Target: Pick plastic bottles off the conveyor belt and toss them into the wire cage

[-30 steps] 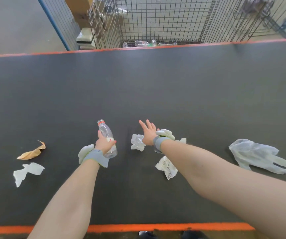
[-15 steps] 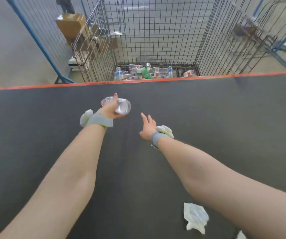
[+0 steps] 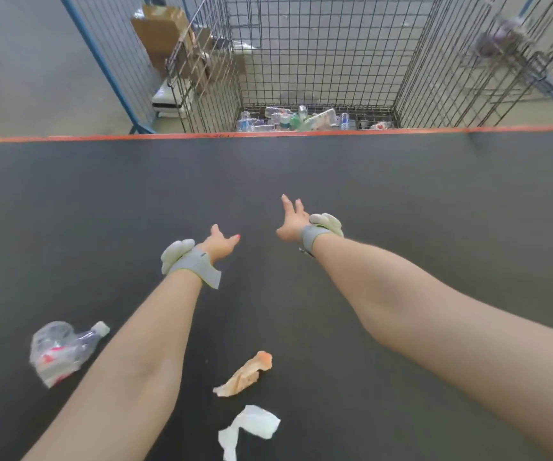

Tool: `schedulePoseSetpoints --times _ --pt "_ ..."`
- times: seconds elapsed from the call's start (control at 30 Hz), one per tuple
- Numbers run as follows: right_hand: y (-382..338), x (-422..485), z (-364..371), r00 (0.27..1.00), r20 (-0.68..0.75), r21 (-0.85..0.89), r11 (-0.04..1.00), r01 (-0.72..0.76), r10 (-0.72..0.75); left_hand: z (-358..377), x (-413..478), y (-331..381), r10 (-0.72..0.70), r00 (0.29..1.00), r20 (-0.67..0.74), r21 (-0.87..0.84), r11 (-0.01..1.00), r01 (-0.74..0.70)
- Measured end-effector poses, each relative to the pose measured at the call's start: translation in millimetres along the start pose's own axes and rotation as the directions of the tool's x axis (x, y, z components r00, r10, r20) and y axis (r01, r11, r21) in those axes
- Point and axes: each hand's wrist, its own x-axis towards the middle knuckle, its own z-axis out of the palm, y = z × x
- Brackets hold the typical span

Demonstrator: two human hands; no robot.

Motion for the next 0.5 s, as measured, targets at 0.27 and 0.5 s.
schedulePoseSetpoints --times 0.27,0.5 --pt "20.6 -104.4 58.6 0.987 0.155 -0.088 0.996 -0.030 0.044 33.6 -80.3 -116.6 -0.079 0.994 -0.075 0.278 0.956 0.097" --pt "4.6 -177.6 128.6 0.948 0.299 0.042 0.994 0.098 -0.106 69.1 -116.3 -172.2 0.019 0.965 -0.260 0.179 0.983 0.029"
